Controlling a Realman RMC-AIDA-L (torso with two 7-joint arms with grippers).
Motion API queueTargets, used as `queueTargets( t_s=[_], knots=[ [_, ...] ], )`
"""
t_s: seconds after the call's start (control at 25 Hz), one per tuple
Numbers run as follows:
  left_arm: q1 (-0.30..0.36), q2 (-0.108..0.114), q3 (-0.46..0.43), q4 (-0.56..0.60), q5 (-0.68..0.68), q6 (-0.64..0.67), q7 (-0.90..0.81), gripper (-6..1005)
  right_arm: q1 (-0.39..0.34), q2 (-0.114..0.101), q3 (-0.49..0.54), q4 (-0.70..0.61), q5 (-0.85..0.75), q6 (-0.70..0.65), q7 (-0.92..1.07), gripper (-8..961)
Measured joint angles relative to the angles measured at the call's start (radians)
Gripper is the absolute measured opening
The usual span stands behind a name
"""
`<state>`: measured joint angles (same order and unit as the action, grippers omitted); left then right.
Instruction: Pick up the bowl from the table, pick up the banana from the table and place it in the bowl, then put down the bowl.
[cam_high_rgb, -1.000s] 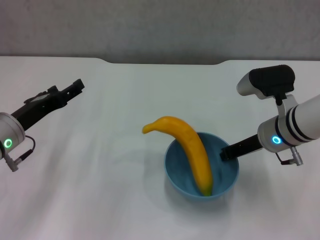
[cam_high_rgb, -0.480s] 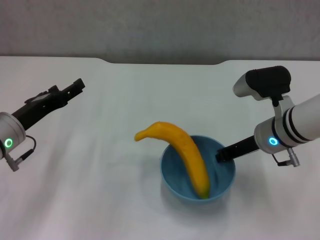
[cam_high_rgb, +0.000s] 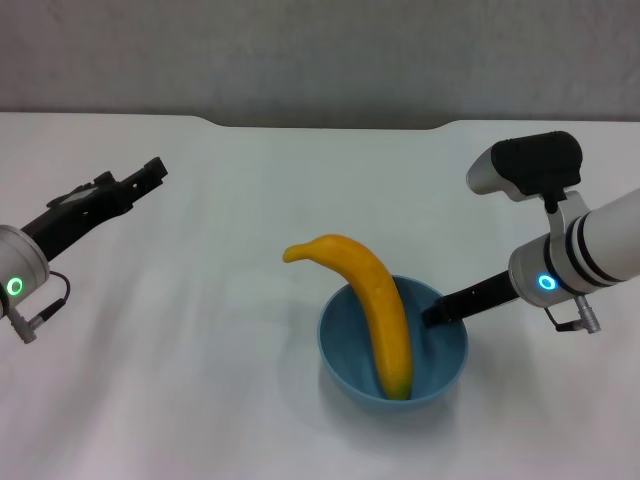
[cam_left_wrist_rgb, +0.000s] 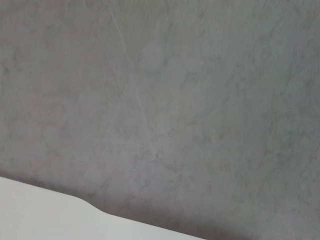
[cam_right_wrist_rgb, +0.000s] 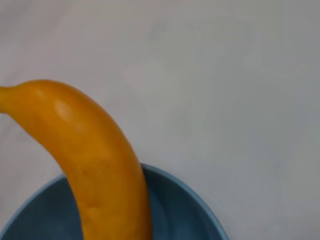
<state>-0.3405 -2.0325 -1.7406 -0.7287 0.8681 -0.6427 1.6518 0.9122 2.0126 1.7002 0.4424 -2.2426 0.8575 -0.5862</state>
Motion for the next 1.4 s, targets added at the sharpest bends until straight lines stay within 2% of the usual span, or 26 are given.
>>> queueTargets(
  t_s=[0.24,0.4,0.6,0.84,1.0,1.2,1.4],
  knots=[
    [0.007,0.000,-0.002,0.000,0.000,0.000,-0.002,906,-0.022,0.000,-0.023,0.052,0.009,0.004,-0.011,476],
    [0.012,0.000,-0.005,0.000,0.000,0.001,0.008,906,-0.097,0.000,-0.047,0.192,0.012,0.026,0.010,609],
    [0.024,0.001,-0.018,0.000,0.000,0.003,0.020,907,-0.227,-0.003,-0.061,0.410,0.011,0.074,0.037,760],
    [0.040,0.002,-0.049,0.003,0.003,0.001,0.049,907,-0.411,-0.004,-0.057,0.658,0.017,0.077,-0.015,764],
    [0.041,0.001,-0.061,0.035,-0.018,-0.025,0.103,906,-0.549,-0.003,-0.064,0.749,0.133,-0.018,-0.151,760],
    [0.022,0.005,-0.116,0.155,-0.091,-0.132,0.176,906,-0.652,0.000,-0.106,0.733,0.432,-0.147,-0.474,755],
    [0.026,0.003,-0.163,0.191,-0.096,-0.207,0.248,906,-0.698,0.000,-0.121,0.643,0.728,-0.154,-0.814,754]
  ],
)
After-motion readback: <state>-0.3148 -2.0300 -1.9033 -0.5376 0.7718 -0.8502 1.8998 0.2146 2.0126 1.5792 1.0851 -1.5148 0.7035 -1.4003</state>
